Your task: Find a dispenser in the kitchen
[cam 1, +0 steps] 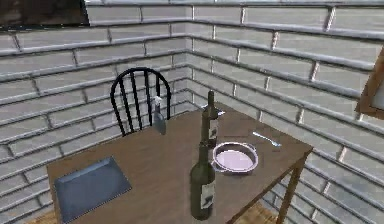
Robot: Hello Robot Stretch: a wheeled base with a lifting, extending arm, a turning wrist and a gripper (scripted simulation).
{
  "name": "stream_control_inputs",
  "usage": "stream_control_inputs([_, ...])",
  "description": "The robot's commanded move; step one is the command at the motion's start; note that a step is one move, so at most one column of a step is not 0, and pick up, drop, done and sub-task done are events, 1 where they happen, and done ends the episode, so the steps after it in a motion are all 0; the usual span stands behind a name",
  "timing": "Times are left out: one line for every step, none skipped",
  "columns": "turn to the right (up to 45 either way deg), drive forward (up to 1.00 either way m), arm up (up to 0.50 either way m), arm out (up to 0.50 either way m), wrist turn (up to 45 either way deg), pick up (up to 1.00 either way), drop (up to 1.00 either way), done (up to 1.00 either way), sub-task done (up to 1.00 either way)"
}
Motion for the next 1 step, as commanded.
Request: stream_control_inputs([-9.0, 0.0, 0.0, 0.0, 0.0, 0.0, 0.0, 0.0, 0.0])
